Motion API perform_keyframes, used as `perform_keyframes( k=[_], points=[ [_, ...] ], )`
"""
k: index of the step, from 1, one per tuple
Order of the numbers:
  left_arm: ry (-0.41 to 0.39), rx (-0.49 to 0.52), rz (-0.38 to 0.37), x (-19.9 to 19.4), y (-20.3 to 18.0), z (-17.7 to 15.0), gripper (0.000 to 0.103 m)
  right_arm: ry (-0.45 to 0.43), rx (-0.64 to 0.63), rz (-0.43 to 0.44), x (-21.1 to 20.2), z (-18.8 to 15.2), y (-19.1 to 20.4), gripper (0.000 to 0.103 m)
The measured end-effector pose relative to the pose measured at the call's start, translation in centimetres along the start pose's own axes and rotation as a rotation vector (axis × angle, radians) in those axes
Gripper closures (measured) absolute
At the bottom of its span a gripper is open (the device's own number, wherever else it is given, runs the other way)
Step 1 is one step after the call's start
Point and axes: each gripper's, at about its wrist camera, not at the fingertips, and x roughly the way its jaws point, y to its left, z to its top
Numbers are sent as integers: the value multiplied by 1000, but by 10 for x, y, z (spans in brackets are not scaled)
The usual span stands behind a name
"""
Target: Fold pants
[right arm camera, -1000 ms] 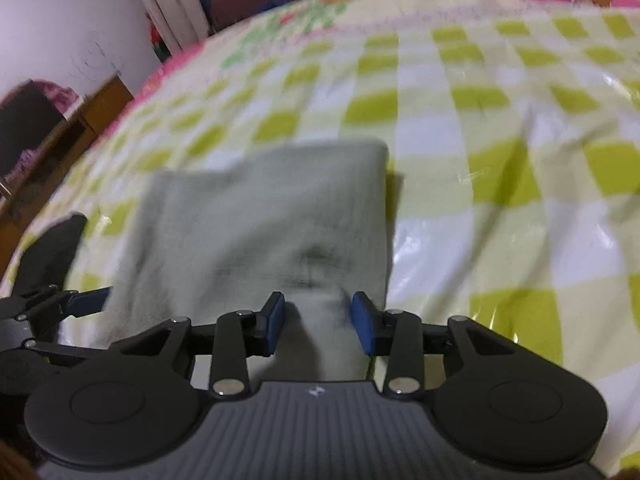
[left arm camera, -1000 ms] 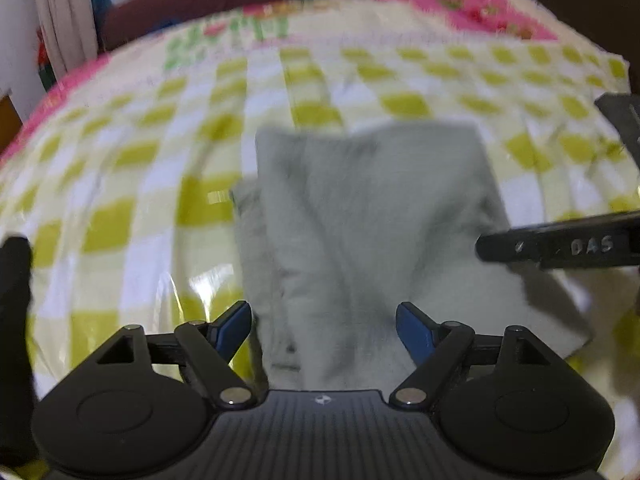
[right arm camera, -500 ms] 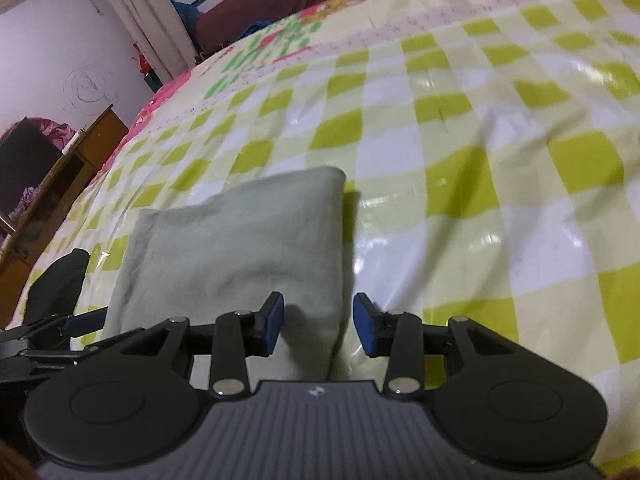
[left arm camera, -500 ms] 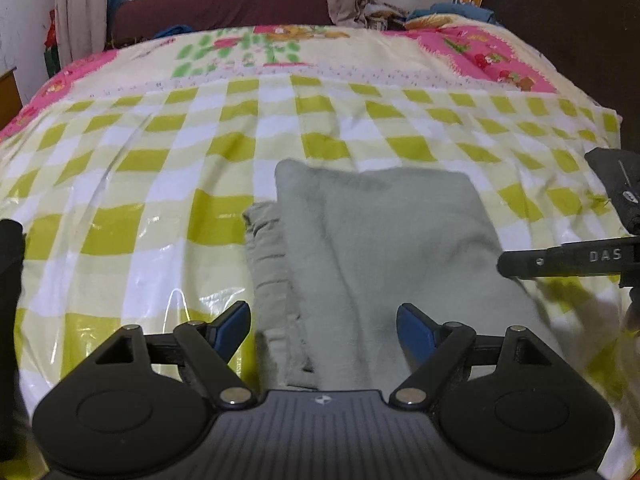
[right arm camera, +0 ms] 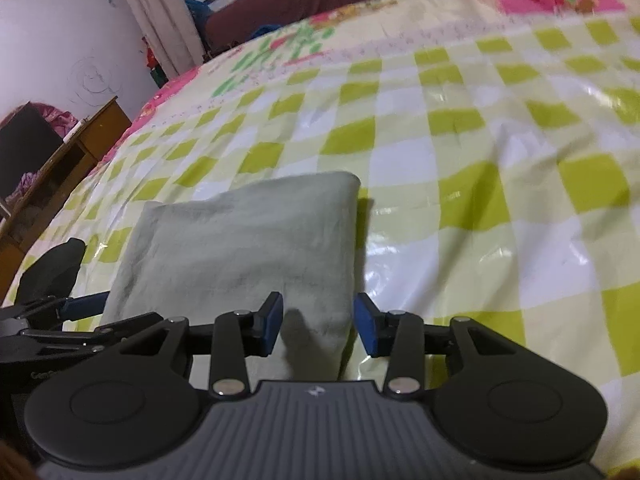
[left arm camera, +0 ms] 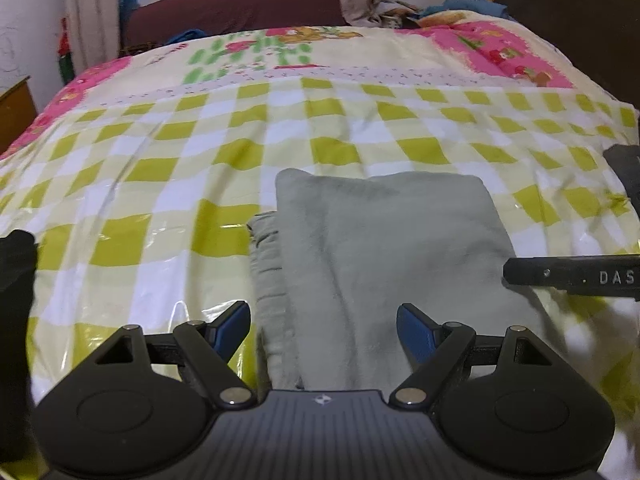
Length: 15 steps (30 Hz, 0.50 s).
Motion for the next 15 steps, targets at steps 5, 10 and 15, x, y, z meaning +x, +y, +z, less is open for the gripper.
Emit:
perform_keyframes(
  k=[5, 10, 15],
  points=[
    [-31, 20, 14, -17, -13, -5, 9, -11, -40, 1, -16, -8, 17, 62],
    [-62, 33, 29, -33, -23, -10, 7, -12, -57, -15, -31, -21, 27, 62],
    [-61, 28, 33, -41, -31, -16, 0, -29, -66, -27, -47, -31, 32, 62]
  ],
)
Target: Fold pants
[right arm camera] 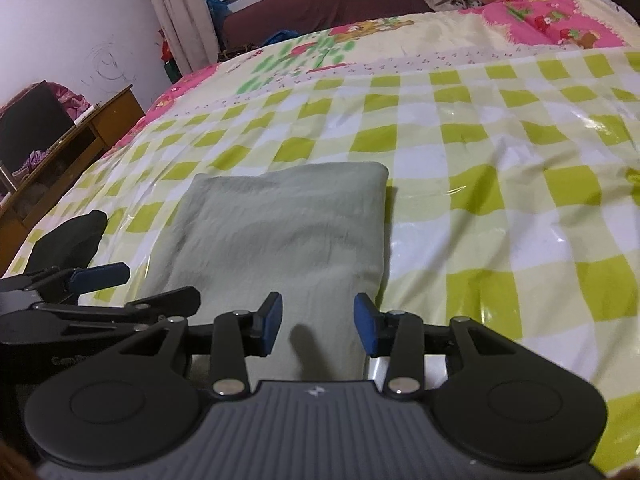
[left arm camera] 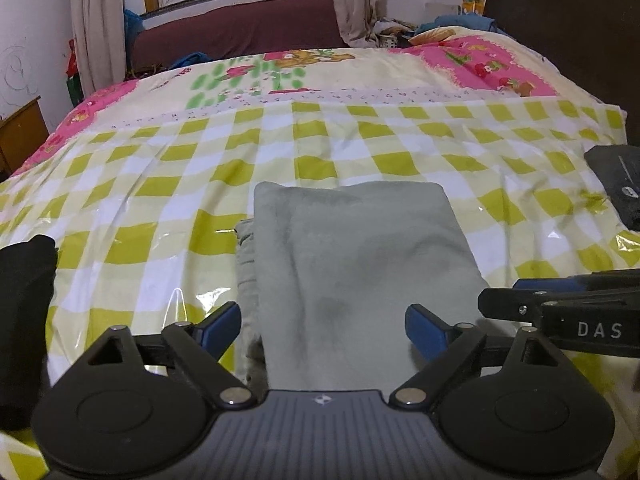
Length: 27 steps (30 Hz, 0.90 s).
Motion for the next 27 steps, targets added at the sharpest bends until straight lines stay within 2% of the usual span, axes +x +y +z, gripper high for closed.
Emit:
perform_keyframes(
  k=[7, 13, 27],
  points=[
    [-17, 22, 42, -12, -14, -7, 0, -19, -3, -12, -15, -7, 4, 62],
    [-19, -15, 12, -17, -14, -12, 0, -17, 9, -23, -21, -13, 0, 62],
    [-2, 4, 33, -17, -28, -17, 0, -12, 43, -24, -24, -23, -10, 62]
  ],
)
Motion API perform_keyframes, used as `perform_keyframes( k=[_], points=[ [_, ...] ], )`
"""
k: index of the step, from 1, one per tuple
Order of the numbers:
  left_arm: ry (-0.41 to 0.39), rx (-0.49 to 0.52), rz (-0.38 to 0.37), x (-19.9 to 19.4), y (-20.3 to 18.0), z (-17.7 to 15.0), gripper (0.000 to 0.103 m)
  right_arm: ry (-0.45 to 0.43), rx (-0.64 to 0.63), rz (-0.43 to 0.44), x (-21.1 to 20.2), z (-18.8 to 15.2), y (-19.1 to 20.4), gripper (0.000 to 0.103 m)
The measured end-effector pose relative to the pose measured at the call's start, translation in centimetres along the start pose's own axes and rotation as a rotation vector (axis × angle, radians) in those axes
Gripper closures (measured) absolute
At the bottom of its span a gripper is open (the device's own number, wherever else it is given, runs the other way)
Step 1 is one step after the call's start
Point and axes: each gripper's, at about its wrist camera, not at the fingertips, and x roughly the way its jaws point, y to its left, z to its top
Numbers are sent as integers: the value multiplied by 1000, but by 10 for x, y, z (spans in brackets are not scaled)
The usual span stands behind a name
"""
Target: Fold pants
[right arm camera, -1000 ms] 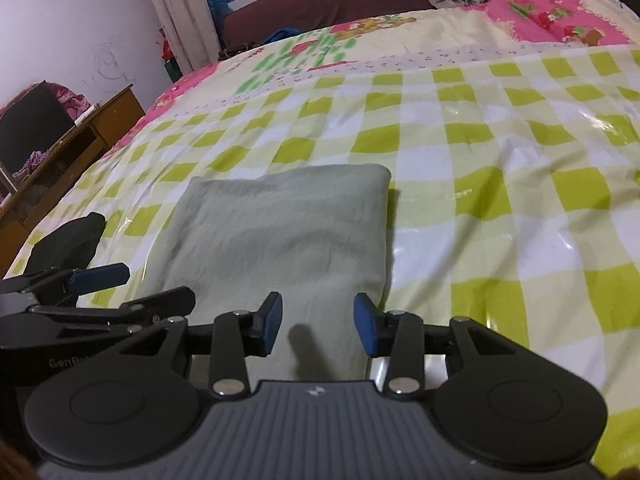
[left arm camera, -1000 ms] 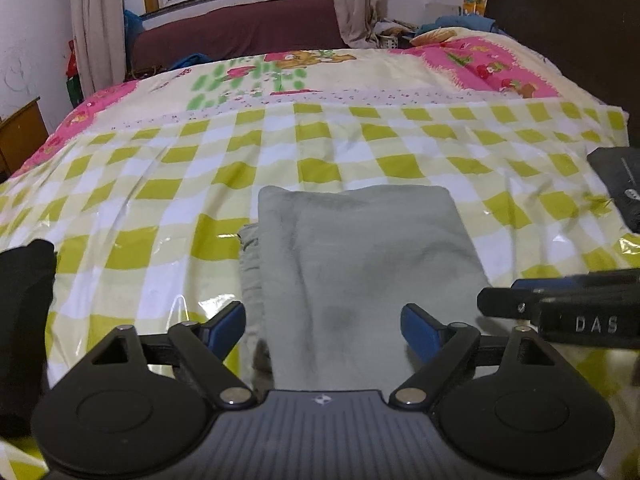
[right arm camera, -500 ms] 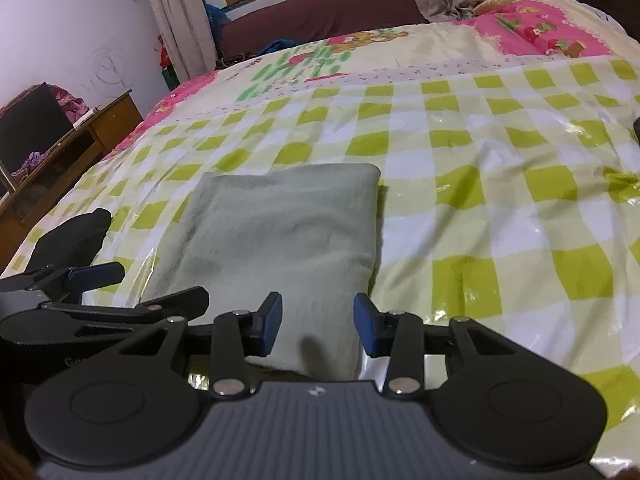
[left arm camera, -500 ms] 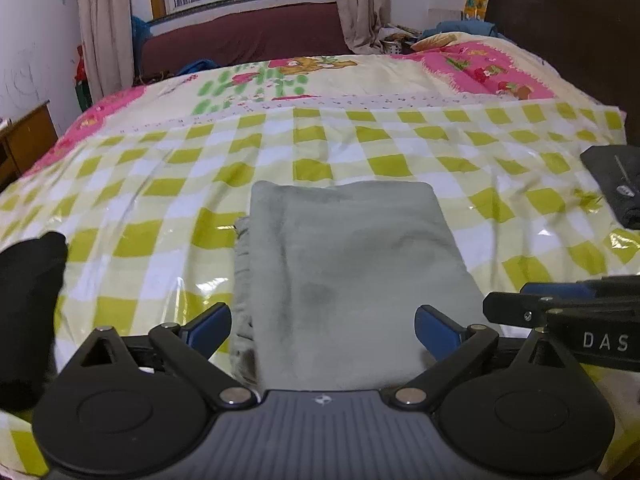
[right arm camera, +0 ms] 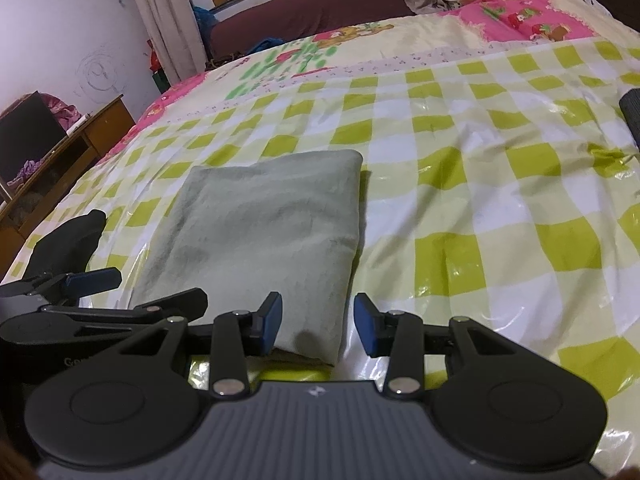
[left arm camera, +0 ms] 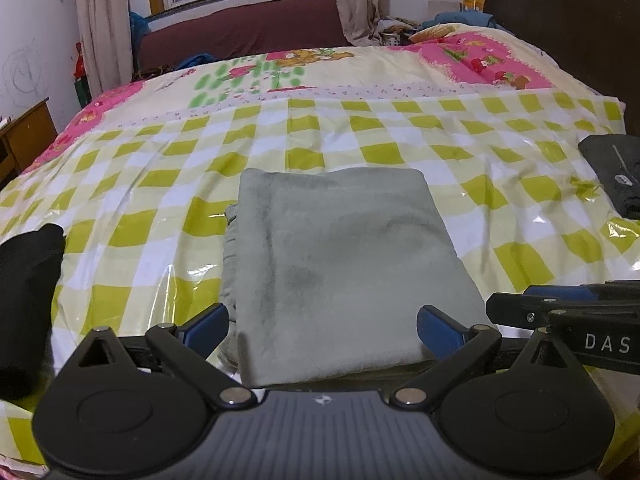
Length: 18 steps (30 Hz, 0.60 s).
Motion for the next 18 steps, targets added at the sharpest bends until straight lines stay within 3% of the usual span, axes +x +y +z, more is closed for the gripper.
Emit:
perform_keyframes(
  k=[18],
  points=[
    [-11, 24, 29, -1, -6, -4, 0, 11, 7, -9, 1, -4, -3, 62]
  ],
)
